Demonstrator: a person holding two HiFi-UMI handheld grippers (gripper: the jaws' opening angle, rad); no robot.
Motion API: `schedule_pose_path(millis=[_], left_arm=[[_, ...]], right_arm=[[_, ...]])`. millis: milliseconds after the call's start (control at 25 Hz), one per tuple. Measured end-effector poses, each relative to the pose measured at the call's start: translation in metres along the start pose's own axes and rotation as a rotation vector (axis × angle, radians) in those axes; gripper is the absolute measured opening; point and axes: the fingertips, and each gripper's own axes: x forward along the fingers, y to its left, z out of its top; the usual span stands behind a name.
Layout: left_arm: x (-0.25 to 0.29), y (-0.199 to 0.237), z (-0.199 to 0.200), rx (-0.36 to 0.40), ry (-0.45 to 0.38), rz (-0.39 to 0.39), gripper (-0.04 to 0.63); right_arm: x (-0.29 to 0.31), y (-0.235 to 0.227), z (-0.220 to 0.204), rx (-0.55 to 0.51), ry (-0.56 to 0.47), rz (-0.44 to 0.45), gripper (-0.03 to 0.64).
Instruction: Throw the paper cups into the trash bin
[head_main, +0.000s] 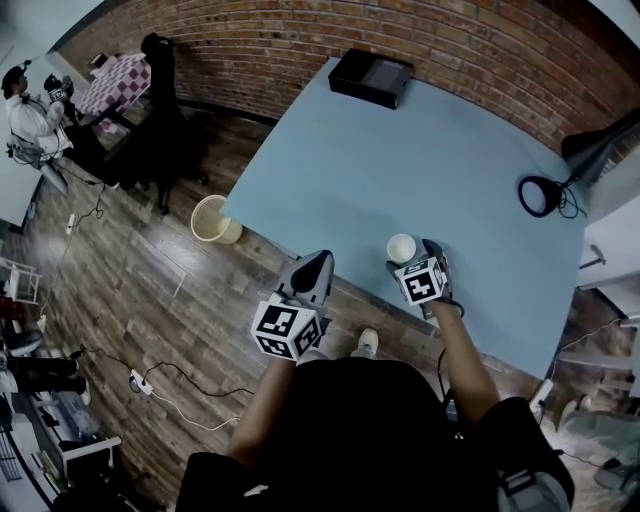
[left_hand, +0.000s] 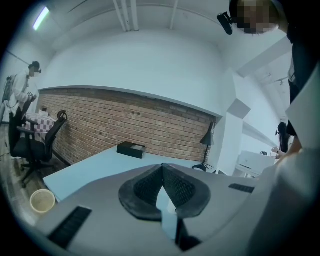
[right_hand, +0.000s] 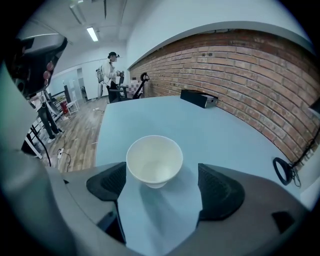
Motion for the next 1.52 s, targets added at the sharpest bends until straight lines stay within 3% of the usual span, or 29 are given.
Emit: schedule_pose_path(millis=[680, 960, 1520], left_arm=[[-0.011, 0.012, 0.007, -0.015, -0.041, 0.101, 0.009], [-0.018, 0.025, 0.005, -0.048, -0.061, 0.122, 0.009], [-0.022, 0.054, 0.012, -0.073, -0.079, 0.119, 0.009]], right_arm=[[0.007, 0.010, 0.005, -0.042, 0.007, 0.087, 0.439], [0.011, 0.007, 0.008, -0.058, 0.028, 0.063, 0.377], [0.006, 0.015, 0.031, -0.080, 0.038, 0.052, 0.357]])
